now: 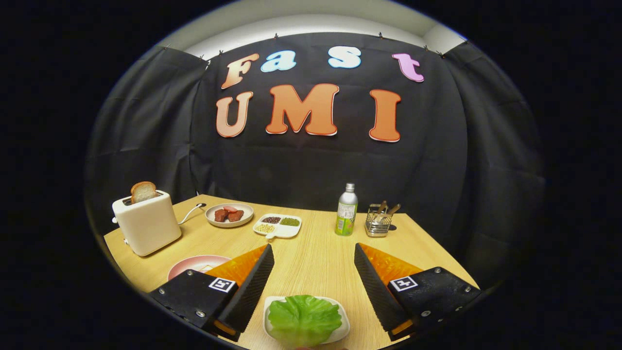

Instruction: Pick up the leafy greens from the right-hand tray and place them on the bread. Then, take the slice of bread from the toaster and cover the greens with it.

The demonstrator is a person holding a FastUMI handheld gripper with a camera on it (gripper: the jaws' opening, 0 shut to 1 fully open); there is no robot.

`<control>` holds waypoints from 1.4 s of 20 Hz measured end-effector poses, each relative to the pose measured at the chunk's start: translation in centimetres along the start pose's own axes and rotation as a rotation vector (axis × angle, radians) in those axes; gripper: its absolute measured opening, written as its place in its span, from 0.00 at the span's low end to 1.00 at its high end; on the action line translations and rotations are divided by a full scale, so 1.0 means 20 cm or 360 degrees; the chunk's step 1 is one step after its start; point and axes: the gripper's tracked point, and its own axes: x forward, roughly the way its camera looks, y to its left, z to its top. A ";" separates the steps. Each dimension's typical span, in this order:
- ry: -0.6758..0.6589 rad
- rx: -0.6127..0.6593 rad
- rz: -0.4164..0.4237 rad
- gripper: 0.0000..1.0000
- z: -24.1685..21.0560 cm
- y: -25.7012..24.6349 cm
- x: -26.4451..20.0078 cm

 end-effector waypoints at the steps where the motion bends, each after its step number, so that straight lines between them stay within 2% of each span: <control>1: 0.0067 0.0015 0.0010 1.00 -0.05 0.00 0.01; 6: 0.0306 0.0063 0.0003 1.00 -0.18 -0.02 0.07; 21: 0.0977 0.0020 0.0159 0.98 -0.64 0.10 0.02; 28: 0.1160 0.0002 0.0090 0.98 -0.81 0.08 0.04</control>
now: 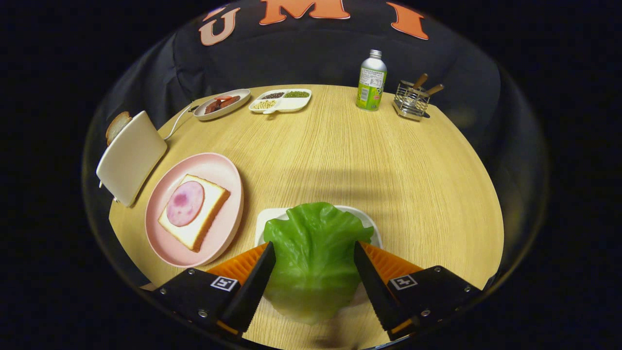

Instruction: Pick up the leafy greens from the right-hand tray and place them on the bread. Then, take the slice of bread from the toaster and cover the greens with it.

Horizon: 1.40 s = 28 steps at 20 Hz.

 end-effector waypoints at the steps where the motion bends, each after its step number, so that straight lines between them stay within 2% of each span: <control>1: 0.0015 0.0011 0.0003 0.96 -0.01 0.00 0.01; 6: 0.0010 -0.0030 -0.0031 0.85 -0.01 0.00 0.02; 7: 0.0004 -0.0030 -0.0030 0.77 -0.01 0.01 0.03; 8: 0.0006 -0.0022 -0.0037 0.73 -0.01 0.01 0.03; 10: -0.0011 -0.0023 -0.0040 0.56 0.00 0.01 0.04; 11: -0.0022 -0.0027 -0.0037 0.41 0.01 0.01 0.03; 13: -0.0053 -0.0027 -0.0018 0.23 0.02 0.03 0.03; 15: -0.0069 0.0010 0.0023 0.11 0.03 0.05 0.04; 17: -0.0112 0.0048 0.0066 0.04 0.06 0.06 0.01; 19: -0.0178 0.0103 0.0114 0.02 0.12 0.08 -0.02; 28: -0.0420 0.0062 0.0263 0.01 0.37 0.23 -0.20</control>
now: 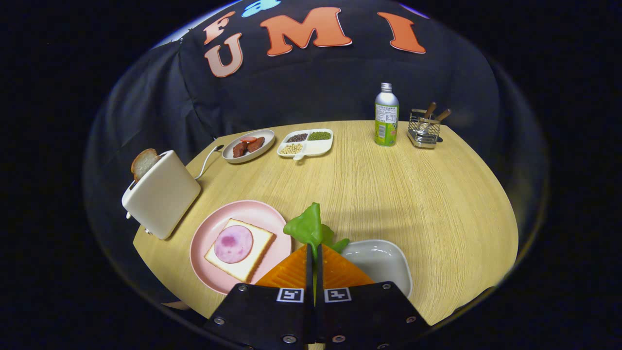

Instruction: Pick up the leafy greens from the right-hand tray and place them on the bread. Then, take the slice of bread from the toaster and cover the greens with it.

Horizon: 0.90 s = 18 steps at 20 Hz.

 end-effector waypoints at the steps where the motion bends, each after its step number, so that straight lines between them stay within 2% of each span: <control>1: -0.0020 -0.0012 0.0027 0.01 0.03 0.04 0.00; 8: -0.0057 -0.0110 0.0185 0.01 0.10 0.29 0.04; 18: 0.0033 -0.0228 0.0305 0.03 0.02 0.57 0.20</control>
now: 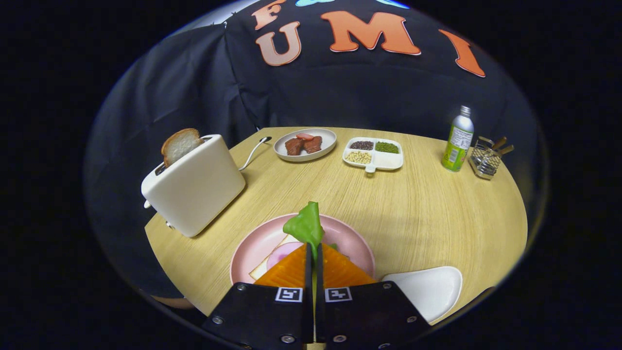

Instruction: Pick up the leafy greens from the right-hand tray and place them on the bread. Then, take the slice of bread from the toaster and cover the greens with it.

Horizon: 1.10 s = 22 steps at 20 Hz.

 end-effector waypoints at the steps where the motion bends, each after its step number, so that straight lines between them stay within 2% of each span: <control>1: 0.0004 -0.0002 0.0011 0.03 0.00 0.02 0.02; 5: 0.0093 -0.0082 0.0074 0.07 -0.08 0.12 0.06; 12: 0.0199 -0.0225 0.0036 0.17 -0.17 0.16 0.08; 17: 0.0160 -0.0248 -0.0017 0.40 -0.10 0.14 0.04; 22: 0.0064 -0.0177 -0.0005 0.52 0.11 0.17 -0.01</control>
